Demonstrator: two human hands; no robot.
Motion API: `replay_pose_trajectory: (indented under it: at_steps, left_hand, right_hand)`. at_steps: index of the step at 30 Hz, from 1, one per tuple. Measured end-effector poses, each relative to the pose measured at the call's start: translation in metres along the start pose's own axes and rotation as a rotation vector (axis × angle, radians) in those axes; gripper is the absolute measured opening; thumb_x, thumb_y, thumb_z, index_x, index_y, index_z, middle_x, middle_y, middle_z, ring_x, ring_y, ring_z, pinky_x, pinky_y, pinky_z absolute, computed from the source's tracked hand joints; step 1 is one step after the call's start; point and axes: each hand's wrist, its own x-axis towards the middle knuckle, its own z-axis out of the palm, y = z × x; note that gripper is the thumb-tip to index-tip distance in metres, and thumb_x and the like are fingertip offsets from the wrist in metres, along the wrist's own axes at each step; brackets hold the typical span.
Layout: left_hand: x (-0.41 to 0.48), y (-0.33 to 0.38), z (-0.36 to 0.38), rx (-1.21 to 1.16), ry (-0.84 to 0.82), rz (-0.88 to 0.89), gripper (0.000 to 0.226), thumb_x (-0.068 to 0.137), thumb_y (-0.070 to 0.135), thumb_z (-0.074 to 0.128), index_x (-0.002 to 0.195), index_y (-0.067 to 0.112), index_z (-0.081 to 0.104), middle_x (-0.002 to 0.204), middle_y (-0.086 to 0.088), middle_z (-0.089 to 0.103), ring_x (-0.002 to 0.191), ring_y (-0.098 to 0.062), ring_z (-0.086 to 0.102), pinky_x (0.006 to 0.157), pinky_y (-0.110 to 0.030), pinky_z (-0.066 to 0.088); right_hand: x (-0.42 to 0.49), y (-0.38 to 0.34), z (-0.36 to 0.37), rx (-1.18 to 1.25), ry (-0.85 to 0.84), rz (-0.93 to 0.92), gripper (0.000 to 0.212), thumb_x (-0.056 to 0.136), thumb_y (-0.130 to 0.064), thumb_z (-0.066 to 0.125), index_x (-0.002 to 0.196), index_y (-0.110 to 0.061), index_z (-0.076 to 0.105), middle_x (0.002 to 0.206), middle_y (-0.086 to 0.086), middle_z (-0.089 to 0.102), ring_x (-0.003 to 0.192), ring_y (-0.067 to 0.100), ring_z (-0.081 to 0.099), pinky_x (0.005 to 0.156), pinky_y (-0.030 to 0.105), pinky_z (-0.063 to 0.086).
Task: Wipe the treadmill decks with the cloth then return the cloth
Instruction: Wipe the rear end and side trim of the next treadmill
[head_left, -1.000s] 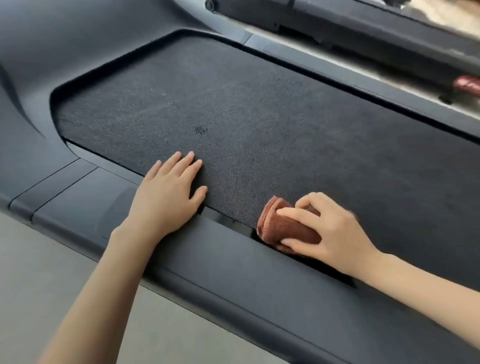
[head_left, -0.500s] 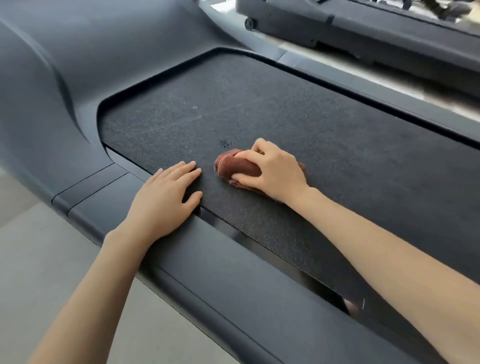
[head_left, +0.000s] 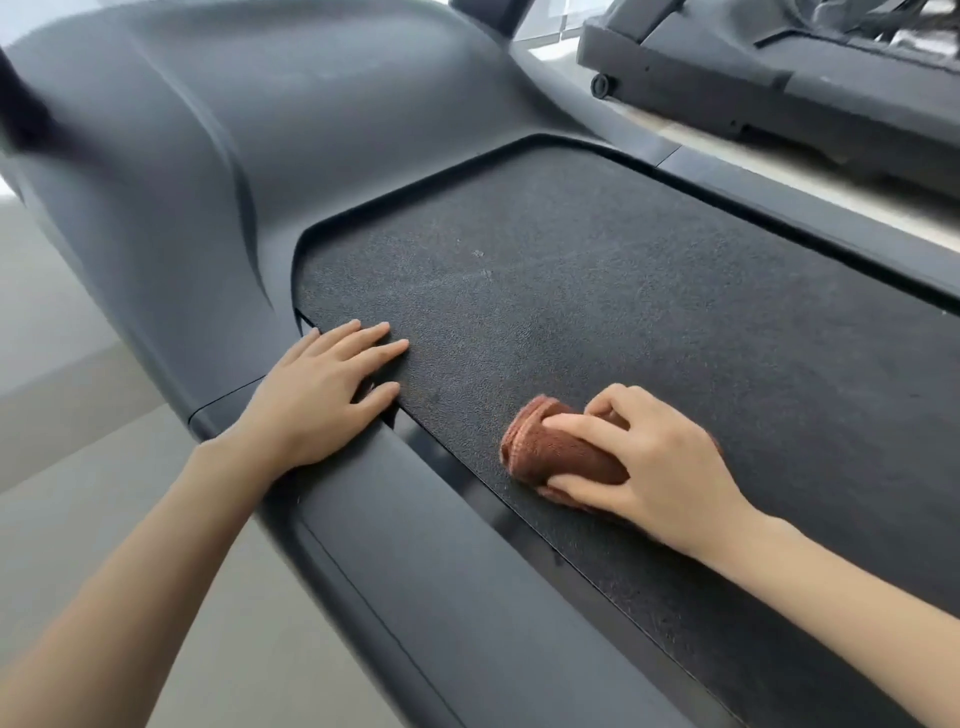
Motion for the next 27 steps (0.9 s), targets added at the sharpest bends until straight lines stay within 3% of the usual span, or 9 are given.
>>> replay_pose_trajectory:
  at_steps: [5, 10, 15, 19, 24, 27]
  left_hand:
    - [0.001, 0.003, 0.007, -0.011, 0.057, -0.033, 0.053, 0.092, 0.055, 0.034, 0.143, 0.040, 0.029, 0.153, 0.016, 0.022, 0.143, -0.009, 0.012, 0.118, -0.036, 0.006]
    - [0.002, 0.002, 0.006, -0.014, 0.075, -0.045, 0.063, 0.082, 0.060, 0.022, 0.143, 0.043, 0.027, 0.153, 0.019, 0.019, 0.143, -0.006, 0.009, 0.118, -0.031, 0.002]
    - [0.001, 0.003, 0.006, -0.010, 0.073, -0.042, 0.055, 0.091, 0.057, 0.032, 0.144, 0.045, 0.021, 0.154, 0.021, 0.015, 0.143, -0.003, 0.005, 0.118, -0.030, 0.000]
    - [0.001, 0.002, 0.006, 0.000, 0.070, -0.034, 0.056, 0.091, 0.057, 0.031, 0.144, 0.044, 0.020, 0.154, 0.020, 0.013, 0.143, -0.003, 0.004, 0.118, -0.031, 0.000]
    - [0.003, -0.007, 0.005, 0.024, 0.067, -0.049, 0.058, 0.092, 0.056, 0.032, 0.146, 0.038, 0.021, 0.155, 0.019, 0.014, 0.143, -0.003, 0.006, 0.118, -0.032, -0.001]
    - [0.007, -0.032, -0.005, 0.043, 0.073, -0.087, 0.059, 0.091, 0.060, 0.024, 0.145, 0.038, 0.024, 0.154, 0.017, 0.017, 0.143, -0.005, 0.008, 0.118, -0.033, -0.002]
  right_hand:
    - [0.068, 0.019, 0.028, -0.009, 0.029, 0.099, 0.040, 0.076, -0.053, 0.067, 0.105, -0.026, 0.069, 0.086, 0.002, 0.057, 0.083, 0.023, 0.056, 0.073, 0.036, 0.048]
    - [0.175, 0.053, 0.070, -0.107, 0.029, 0.278, 0.046, 0.083, -0.058, 0.056, 0.117, -0.028, 0.061, 0.103, 0.008, 0.055, 0.101, 0.027, 0.051, 0.084, 0.037, 0.041]
    - [0.234, 0.068, 0.089, -0.205, -0.023, 0.429, 0.051, 0.088, -0.057, 0.048, 0.124, -0.022, 0.055, 0.118, 0.014, 0.052, 0.112, 0.031, 0.047, 0.091, 0.040, 0.039]
    - [0.214, 0.045, 0.079, -0.118, -0.047, 0.315, 0.050, 0.085, -0.058, 0.052, 0.123, -0.025, 0.058, 0.112, 0.011, 0.055, 0.110, 0.029, 0.049, 0.090, 0.037, 0.038]
    - [0.134, -0.016, 0.061, -0.070, -0.002, 0.083, 0.043, 0.078, -0.057, 0.060, 0.104, -0.024, 0.065, 0.087, 0.005, 0.053, 0.085, 0.026, 0.053, 0.073, 0.037, 0.043]
    - [0.098, -0.034, 0.053, -0.052, 0.048, 0.008, 0.043, 0.076, -0.057, 0.052, 0.100, -0.024, 0.068, 0.082, 0.002, 0.054, 0.077, 0.024, 0.055, 0.067, 0.034, 0.045]
